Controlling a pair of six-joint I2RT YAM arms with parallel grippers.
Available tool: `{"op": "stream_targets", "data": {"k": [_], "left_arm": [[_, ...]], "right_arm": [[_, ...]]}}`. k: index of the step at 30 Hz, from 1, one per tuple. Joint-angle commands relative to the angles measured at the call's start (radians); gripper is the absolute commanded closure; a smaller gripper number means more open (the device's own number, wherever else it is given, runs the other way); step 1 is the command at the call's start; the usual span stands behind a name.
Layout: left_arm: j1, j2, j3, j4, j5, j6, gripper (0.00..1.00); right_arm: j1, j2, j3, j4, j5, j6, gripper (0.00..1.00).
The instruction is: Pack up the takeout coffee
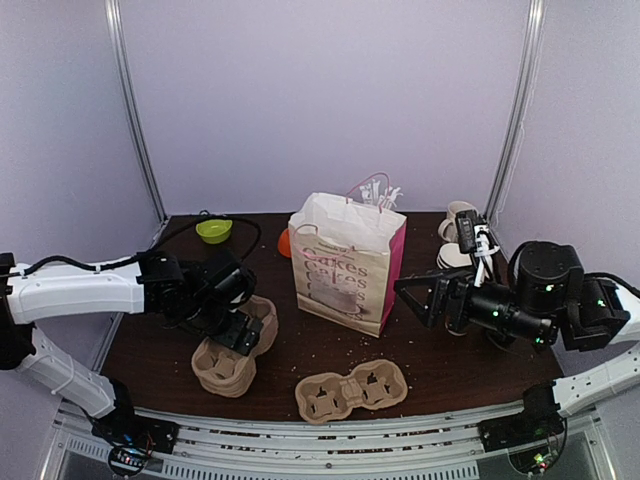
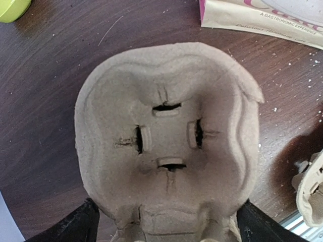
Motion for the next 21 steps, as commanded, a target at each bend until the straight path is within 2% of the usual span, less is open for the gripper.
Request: {"op": "stream_targets", "data": {"k": [1,6,11,21], "left_arm": [[-0.002,0.039,-0.03,0.062,0.035,0.04,0.02],[0.0,0.057,-0.057,0.074,0.026,0.048,0.03],[0.02,0.055,-0.074,0.033,-0.069,0.051,0.07],[0.223,0.053,-0.099,0.054,-0.078,0.046,0.17]], "right_arm": [[-0.003,0.015,-0.003,0.006,0.007,0.009,0.07],[-0.003,0.028,0.007,-0.006,0.007,0.011,0.06],[-0.003,0.028,0.012,-0.011,0.01,0.007,0.06],[-0.003,0.017,0.013,-0.008,0.006,-0.005,0.07]]}}
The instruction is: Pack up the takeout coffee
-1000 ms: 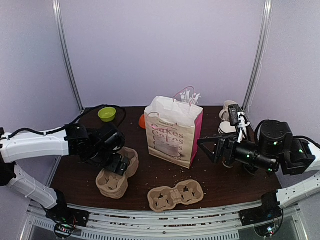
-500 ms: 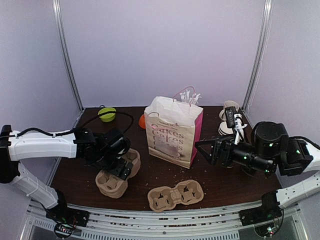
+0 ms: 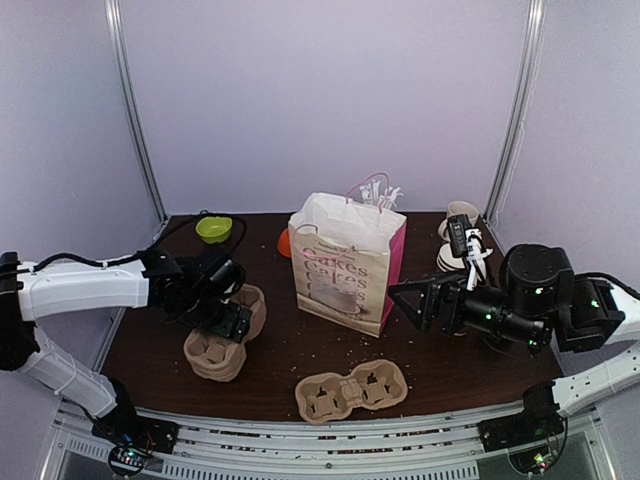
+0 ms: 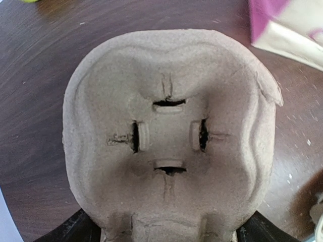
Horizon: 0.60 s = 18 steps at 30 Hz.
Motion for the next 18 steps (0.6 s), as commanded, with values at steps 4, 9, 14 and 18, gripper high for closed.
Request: {"op": "stream_targets", "data": {"k": [4,9,14,18], "left_arm": [[0.263,0.018,-0.062,0.014,-0.082,0.045,0.19],[0.538,0.092,-0.026,0.11,-0.062,0.147,0.2],[0.684,0.303,0.162,0.16,-0.035,0.205,0.2],[0.771,0.488,0.329,0.153,0.012,0.223,0.2]], "right_arm": [[-0.003,-0.02,0.005,0.006,0.002,-0.012,0.07],[-0.002,-0.039,-0.015,0.022,0.001,-0.024,0.06],[-0.007,-0.034,-0.022,0.035,-0.021,-0.028,0.06],[-0.009,-0.025,-0.017,0.044,-0.046,-0.022,0.06]]}}
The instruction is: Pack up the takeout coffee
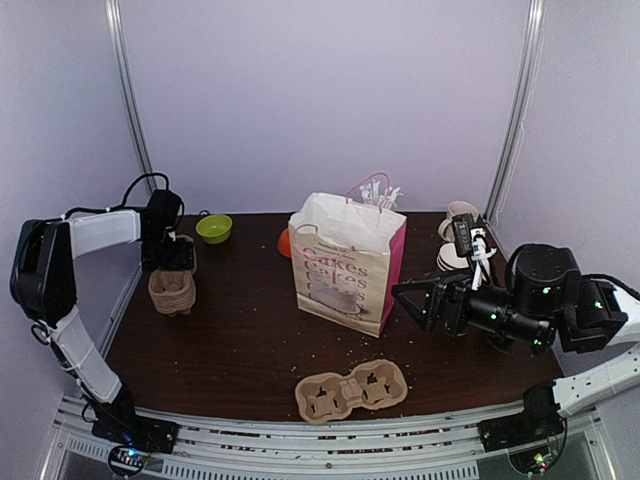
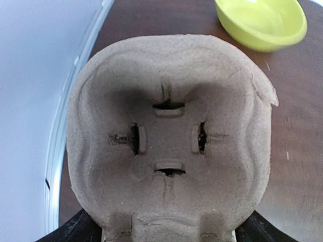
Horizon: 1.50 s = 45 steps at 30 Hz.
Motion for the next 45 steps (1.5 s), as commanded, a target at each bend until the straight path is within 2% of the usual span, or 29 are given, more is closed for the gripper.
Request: {"op": "stream_targets", "data": {"k": [1,5,8,16,21,24,28,30,34,36,38,40,42,45], "left_arm": [[0.079,0.206,0.105,0.008,0.012,0.071,0.19],[0.091,0.271,0.23,-0.046,-0.022,0.107,0.1],[0.092,0.235,0.256,-0.072,-0.006,0.129,0.02],[0.087,-0.061,0.166,-0.08,0.081,0.146,0.02],[0.045,-0.227,0.11,-0.093,0.1,0.128,0.02],[-0.041,-0.33,0.089,-0.108,0.036,0.091,0.02],[-0.317,-0.453,0.081,-0.079,-0.096,0.021,0.02],[-0.409,-0.487,0.095,-0.052,-0.152,0.006,0.02],[-0.429,-0.53,0.092,0.06,-0.148,0.005,0.02],[-0.428,-0.556,0.056,0.184,-0.125,0.046,0.02],[-0.417,-0.584,-0.001,0.338,-0.074,0.066,0.02],[-0.371,-0.596,-0.038,0.483,0.072,0.038,0.02],[-0.342,-0.55,0.01,0.489,0.187,0.031,0.02],[-0.343,-0.385,0.203,0.338,0.296,0.063,0.02]], "right_arm": [[-0.006,0.007,0.0,0.025,-0.034,-0.006,0.06],[-0.006,0.019,0.01,0.014,-0.042,-0.009,0.06],[-0.006,0.026,0.033,-0.007,-0.037,-0.02,0.05],[-0.007,0.063,0.109,-0.048,-0.045,-0.054,0.05],[-0.008,0.09,0.118,-0.051,-0.048,-0.058,0.05],[-0.009,0.115,0.141,-0.075,-0.04,-0.064,0.05],[-0.009,0.116,0.176,-0.123,0.034,-0.065,0.05],[-0.01,0.115,0.204,-0.155,0.09,-0.063,0.05],[-0.062,0.196,0.352,-0.333,0.214,0.009,0.06],[-0.13,0.243,0.428,-0.422,0.216,0.054,0.06],[-0.234,0.269,0.465,-0.454,0.131,0.068,0.06],[-0.339,0.285,0.479,-0.441,0.001,0.072,0.07],[-0.416,0.322,0.513,-0.447,-0.095,0.076,0.08],[-0.488,0.415,0.596,-0.492,-0.205,0.076,0.1]]}}
